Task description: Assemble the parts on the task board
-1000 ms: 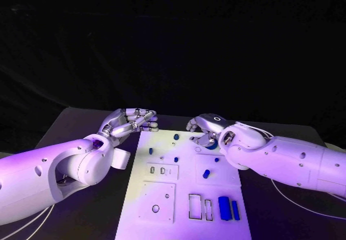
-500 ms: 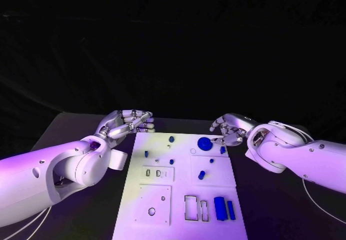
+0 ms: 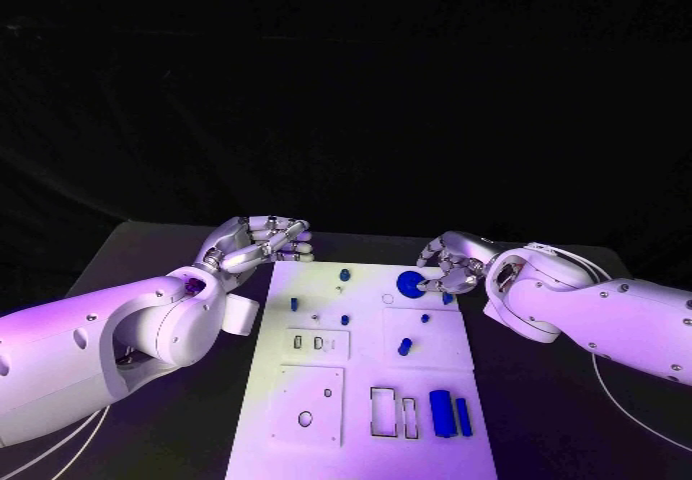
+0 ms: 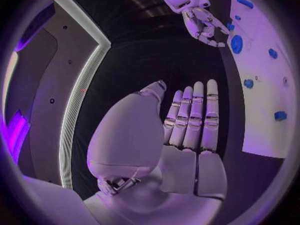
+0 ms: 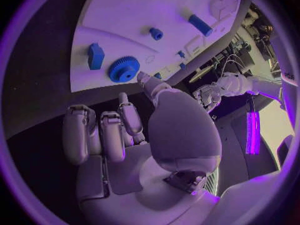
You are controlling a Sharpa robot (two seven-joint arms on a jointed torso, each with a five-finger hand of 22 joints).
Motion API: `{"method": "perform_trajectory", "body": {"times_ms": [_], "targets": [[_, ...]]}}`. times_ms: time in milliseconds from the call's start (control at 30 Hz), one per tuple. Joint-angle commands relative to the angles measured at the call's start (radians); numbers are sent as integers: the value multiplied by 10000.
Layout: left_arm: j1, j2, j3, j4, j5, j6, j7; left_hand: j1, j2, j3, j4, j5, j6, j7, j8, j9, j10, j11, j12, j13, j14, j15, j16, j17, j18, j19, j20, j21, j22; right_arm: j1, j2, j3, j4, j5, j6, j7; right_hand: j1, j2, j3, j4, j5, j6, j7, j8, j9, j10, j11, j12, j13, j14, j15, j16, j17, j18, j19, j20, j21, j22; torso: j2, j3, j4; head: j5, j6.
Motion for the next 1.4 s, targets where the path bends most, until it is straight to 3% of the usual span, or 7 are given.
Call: {"method": "perform_trajectory", "body": {"times_ms": [33, 967, 1233, 1400], "targets": [[8, 32, 8, 5, -2, 200, 71, -67, -68, 64, 20, -26, -87, 100, -60, -3, 29, 62, -56, 9, -57, -2, -49, 15, 194, -46, 23, -37, -15, -67, 141, -8, -151, 55, 254, -53, 109, 37, -57, -2, 31, -74, 10, 60, 11, 86, 12, 50, 32, 886, 38, 70, 1834, -192, 76, -3, 52, 659, 3, -10, 2, -15, -21], [9, 15, 8, 3, -2, 243, 41, -74, -71, 84, 22, -26, -76, 91, -57, 1, 51, 56, -63, 15, -64, -4, -60, 39, 197, -55, 28, -41, -22, -276, 886, -32, -1050, -86, 111, 84, 237, 146, -20, 15, 60, -197, 44, 79, 27, 29, 42, 84, 77, 890, 67, 83, 1870, -184, 52, 23, 33, 647, -3, -8, -5, 39, -126], [9, -18, 8, -3, -2, 261, 13, -82, -74, 91, 25, -27, -76, 91, -58, 3, 54, 56, -70, 16, -69, -3, -66, 50, 198, -57, 30, -43, -25, -317, 908, -42, -1126, -414, 160, 93, 706, 367, 403, -203, -59, -172, 71, 214, 78, 35, 61, 172, 224, 906, 90, 112, 1966, -199, 88, 53, 82, 745, 7, -3, -18, 35, -137], [9, -24, 8, -19, -2, 300, 1, -83, -73, 92, 26, -27, -76, 92, -58, 3, 55, 56, -71, 17, -69, -3, -66, 51, 198, -57, 30, -43, -26, -334, 897, -44, -1117, -662, 173, 92, 754, 352, 554, -267, 50, -151, 80, 244, 81, 112, 65, 252, 337, 911, 97, 120, 1992, -207, 111, 59, 108, 789, 4, 0, -8, 38, -168]]}}
